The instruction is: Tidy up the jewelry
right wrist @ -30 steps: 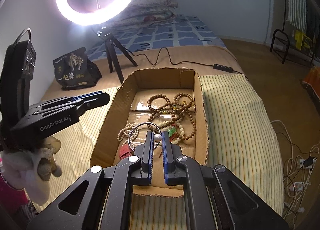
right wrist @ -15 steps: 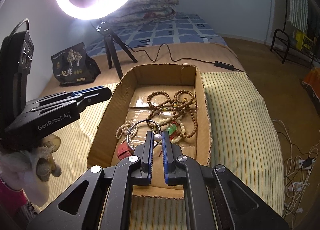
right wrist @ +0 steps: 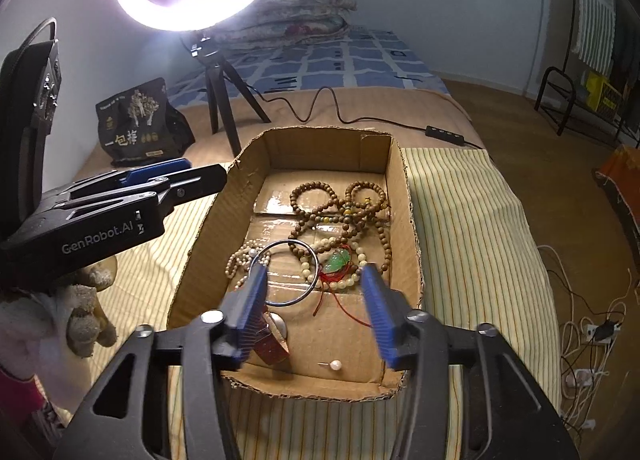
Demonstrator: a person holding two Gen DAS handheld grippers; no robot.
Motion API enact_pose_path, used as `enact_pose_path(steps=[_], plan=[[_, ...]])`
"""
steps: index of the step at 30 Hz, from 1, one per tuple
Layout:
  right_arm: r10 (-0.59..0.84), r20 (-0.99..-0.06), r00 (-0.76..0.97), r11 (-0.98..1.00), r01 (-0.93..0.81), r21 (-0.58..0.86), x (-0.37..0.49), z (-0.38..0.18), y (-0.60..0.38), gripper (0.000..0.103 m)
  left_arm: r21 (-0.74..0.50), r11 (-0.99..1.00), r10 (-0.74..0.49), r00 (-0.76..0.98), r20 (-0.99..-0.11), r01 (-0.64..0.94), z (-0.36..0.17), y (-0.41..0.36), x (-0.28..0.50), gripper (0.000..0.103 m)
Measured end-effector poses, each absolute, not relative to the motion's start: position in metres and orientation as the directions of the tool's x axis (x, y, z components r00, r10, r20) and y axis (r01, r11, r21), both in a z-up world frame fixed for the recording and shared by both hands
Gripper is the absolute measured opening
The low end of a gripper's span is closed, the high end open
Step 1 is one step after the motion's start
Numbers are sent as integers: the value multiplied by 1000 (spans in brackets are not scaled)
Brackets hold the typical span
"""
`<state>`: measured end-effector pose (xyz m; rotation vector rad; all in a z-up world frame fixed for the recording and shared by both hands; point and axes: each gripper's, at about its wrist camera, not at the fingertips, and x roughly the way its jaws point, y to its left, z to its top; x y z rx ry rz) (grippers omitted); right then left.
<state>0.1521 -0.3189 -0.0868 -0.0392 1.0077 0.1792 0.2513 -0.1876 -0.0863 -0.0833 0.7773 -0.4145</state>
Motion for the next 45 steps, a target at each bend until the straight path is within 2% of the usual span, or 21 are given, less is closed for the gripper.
enact_pose_path(steps=[1,4,7,16,34,45], plan=[[125,-842,525,985,-165,43,152,-86,-318,61,-225,918,-390,641,-661,326,-85,-186,251,66],[110,-837,535,987,-161,27,150,-83,-317,63,-230,922,-383,648,-658,311,-82,-183,251,70],[84,-838,539,989,-146,6,149,-81,-316,70,-237,923,-382,648,-659,303,-80,-180,250,77],[13,-825,565,989,-127,-72,143,-68,-308,71,-198,931,-360,666,-653,308,-70,-181,240,79],[-15,-783,621,989,-105,-102,129,-38,-305,71,-165,937,-340,710,-616,307,-38,-167,216,80],[-55,-724,687,991,-49,-122,106,-10,-299,72,-118,947,-311,755,-577,300,-15,-135,183,81]])
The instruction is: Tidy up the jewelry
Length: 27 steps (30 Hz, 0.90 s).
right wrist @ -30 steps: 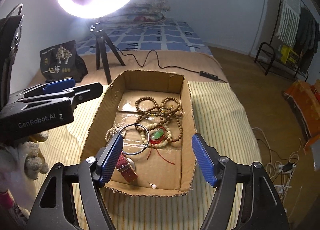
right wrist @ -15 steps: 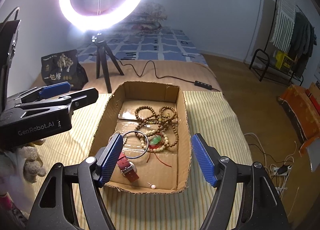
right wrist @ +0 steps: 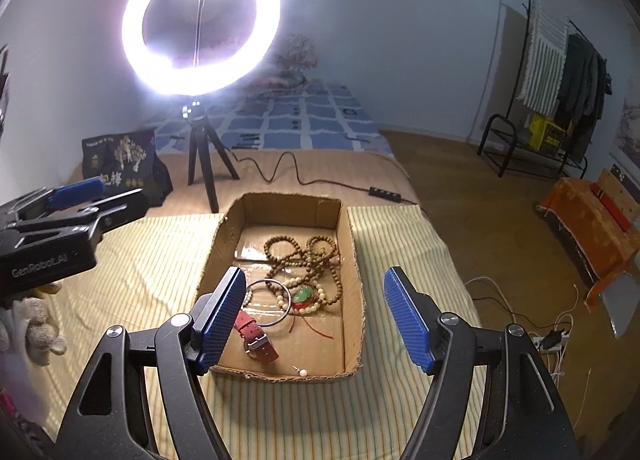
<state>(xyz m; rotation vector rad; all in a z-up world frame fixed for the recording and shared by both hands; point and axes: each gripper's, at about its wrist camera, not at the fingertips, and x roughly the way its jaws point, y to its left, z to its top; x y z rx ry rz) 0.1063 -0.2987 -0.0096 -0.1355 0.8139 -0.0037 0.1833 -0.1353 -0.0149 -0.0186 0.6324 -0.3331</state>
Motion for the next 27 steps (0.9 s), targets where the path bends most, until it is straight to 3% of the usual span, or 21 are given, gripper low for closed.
enact_pose_path(steps=[4,7,9,15,27], plan=[[-68,-692,719,992,-24,-122,95,2,-297,80,-80,949,-295,770,-567,304,-10,-127,169,81],[-79,-664,744,992,-7,-126,89,10,-296,80,-53,949,-286,782,-554,310,-7,-119,154,87],[-86,-644,761,991,-1,-134,83,15,-294,80,-45,948,-287,790,-542,314,-6,-115,145,96],[-92,-605,791,991,12,-135,74,22,-292,81,6,951,-261,809,-526,310,-4,-108,125,102],[-107,-596,796,988,18,-152,75,19,-287,81,28,956,-233,815,-531,292,-4,-100,112,103]])
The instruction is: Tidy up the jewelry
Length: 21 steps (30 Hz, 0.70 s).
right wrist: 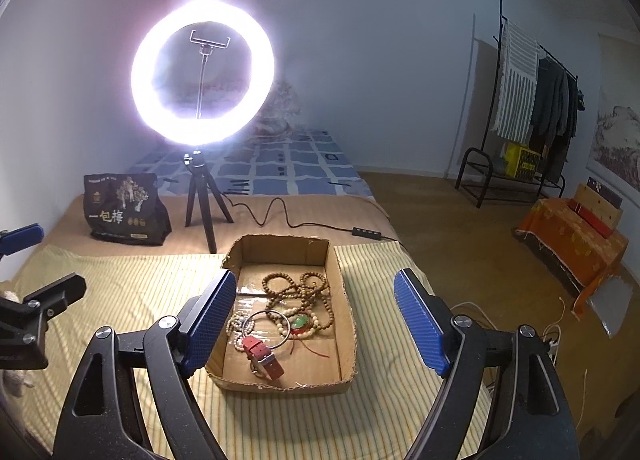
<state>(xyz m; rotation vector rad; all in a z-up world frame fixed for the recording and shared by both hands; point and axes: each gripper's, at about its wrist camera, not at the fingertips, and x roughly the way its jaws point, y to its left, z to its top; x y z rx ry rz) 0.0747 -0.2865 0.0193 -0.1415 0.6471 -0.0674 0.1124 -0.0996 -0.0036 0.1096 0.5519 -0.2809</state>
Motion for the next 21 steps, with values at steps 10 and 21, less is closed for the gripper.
enact_pose_path(steps=[10,21], plan=[[-110,-597,795,989,25,-149,75,17,-288,81,9,959,-236,814,-530,283,-3,-96,114,103],[-110,-598,794,988,25,-150,76,17,-289,81,12,959,-234,818,-526,282,-3,-98,113,103]])
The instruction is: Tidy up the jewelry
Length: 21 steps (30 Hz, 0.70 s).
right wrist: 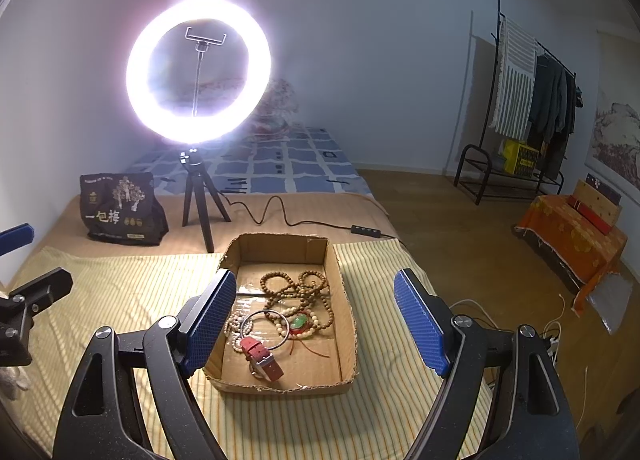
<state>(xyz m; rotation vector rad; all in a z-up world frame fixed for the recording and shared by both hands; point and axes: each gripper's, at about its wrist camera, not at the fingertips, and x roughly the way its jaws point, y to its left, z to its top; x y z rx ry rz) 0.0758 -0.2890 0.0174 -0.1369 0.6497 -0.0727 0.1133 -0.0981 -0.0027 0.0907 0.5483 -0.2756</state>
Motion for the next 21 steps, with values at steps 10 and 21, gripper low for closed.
enact_pose_path(steps=[10,21], plan=[[-111,-598,793,988,24,-152,76,17,-289,81,11,961,-231,819,-526,278,-2,-97,113,103],[-114,-602,791,988,26,-154,76,16,-290,81,10,962,-227,820,-526,273,-1,-98,113,103]])
